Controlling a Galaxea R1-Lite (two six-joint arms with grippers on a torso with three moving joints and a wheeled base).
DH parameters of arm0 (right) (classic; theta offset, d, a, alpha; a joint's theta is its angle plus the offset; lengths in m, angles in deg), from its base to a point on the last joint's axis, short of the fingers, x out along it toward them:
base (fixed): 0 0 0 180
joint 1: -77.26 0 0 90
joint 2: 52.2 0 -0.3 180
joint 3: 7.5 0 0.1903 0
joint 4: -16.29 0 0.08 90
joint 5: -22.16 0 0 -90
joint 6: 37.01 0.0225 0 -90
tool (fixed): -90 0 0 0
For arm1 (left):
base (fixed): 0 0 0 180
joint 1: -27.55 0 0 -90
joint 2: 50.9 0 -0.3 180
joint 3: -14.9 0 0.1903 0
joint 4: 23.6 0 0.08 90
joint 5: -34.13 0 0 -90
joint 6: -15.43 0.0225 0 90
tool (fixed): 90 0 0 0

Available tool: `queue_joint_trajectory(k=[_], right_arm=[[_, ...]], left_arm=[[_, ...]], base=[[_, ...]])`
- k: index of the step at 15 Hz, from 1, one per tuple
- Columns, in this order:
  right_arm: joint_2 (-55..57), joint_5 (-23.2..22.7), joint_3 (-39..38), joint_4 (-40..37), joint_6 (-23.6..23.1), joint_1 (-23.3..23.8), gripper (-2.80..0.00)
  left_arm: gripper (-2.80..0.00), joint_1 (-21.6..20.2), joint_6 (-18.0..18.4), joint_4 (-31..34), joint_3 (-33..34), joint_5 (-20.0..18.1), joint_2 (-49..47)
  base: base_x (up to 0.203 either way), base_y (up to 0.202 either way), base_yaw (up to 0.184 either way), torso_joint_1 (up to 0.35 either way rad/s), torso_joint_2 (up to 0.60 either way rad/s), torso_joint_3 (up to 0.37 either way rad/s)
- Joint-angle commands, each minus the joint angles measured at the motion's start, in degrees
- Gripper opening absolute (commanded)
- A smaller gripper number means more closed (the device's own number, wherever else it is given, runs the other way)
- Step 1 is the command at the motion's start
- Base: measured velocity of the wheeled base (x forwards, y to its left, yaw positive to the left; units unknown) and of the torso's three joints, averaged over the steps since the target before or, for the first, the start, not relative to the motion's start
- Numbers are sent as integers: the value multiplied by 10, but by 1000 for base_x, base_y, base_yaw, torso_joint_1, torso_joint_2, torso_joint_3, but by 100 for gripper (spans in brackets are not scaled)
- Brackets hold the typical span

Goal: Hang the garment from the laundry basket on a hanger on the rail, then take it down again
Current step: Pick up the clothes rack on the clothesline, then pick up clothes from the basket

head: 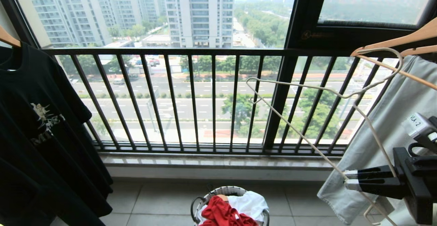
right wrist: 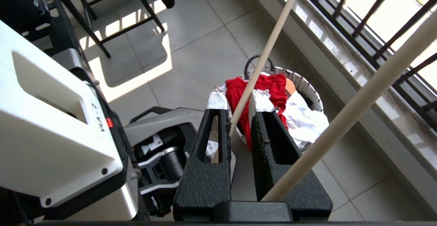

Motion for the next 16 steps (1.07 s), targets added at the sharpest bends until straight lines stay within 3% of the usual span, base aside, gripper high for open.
queue_joint_trajectory(k=[1, 11, 16], right_arm=[[19, -3, 2, 0, -2, -2, -280], [1, -3, -9, 0, -4, -5, -280], [-1, -3, -11, 0, -5, -6, -280]], left_arm=[[-280, -1, -1, 0, 0, 0, 0], [-280, 0, -1, 0, 1, 0, 0], [-280, -1, -1, 0, 0, 0, 0]], base=[[0, 0, 0, -168, 337, 165], [0, 0, 0, -176, 346, 171], [0, 0, 0, -262, 528, 259]])
